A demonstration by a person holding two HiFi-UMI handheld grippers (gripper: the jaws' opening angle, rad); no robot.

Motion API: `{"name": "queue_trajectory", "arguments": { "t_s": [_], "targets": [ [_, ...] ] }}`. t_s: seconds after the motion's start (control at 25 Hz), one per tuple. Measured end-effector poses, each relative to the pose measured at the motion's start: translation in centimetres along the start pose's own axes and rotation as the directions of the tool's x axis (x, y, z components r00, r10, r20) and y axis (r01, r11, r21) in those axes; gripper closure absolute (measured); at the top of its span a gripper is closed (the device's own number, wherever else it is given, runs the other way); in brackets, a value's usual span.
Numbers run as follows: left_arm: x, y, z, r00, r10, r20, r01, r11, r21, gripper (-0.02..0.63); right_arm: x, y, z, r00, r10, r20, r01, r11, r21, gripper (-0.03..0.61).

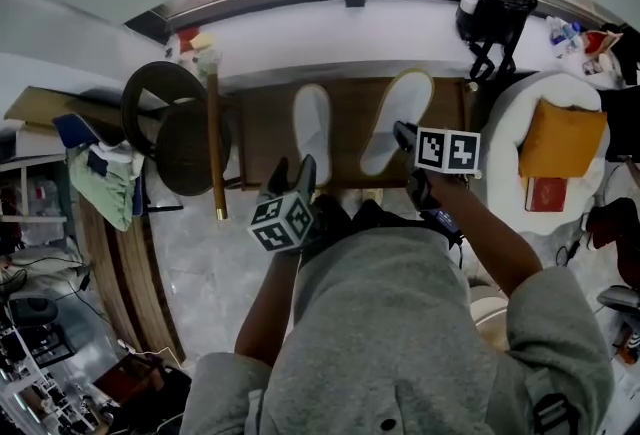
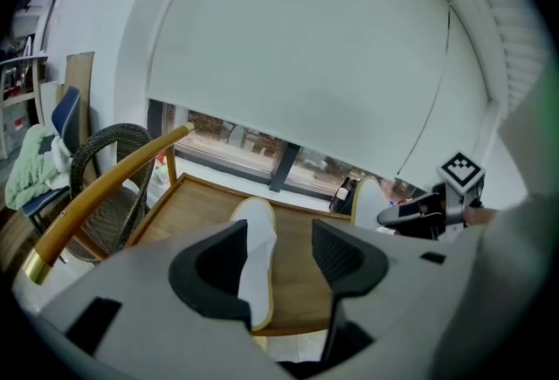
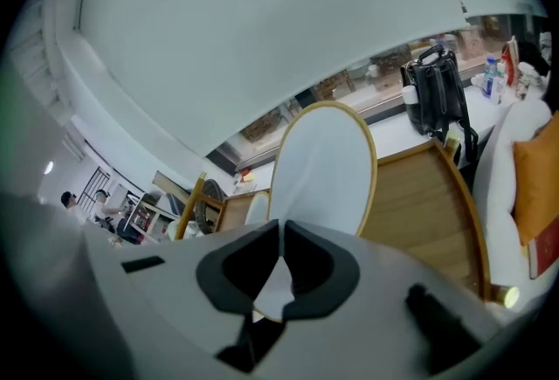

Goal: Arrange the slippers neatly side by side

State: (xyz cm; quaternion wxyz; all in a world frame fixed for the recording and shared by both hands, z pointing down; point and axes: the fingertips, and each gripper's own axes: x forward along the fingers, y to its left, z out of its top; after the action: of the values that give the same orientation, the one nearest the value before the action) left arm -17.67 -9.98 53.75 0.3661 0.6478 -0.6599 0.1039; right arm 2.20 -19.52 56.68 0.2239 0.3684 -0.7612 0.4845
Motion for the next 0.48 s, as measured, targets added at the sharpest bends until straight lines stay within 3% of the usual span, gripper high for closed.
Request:
{"name": "queue_trajectory", "arguments": {
  "t_s": [0.16, 0.48],
  "targets": [
    [0.2, -0.1, -0.4, 1.000, 0.003, -0.008, -0.003, 1.000, 0.000, 0.376, 1.4, 1.2, -2.1, 0.996, 0.019, -0.083, -0.020, 1.000, -0.015, 0.545],
    [-0.5, 0.8, -0.8, 0.999, 0.037, -0.020, -0.037, 0.999, -0.004, 0.376, 7.6, 0.6, -6.1, 0.968, -0.044, -0.247, 0.037, 0.999, -0.034, 0.545]
  ]
}}
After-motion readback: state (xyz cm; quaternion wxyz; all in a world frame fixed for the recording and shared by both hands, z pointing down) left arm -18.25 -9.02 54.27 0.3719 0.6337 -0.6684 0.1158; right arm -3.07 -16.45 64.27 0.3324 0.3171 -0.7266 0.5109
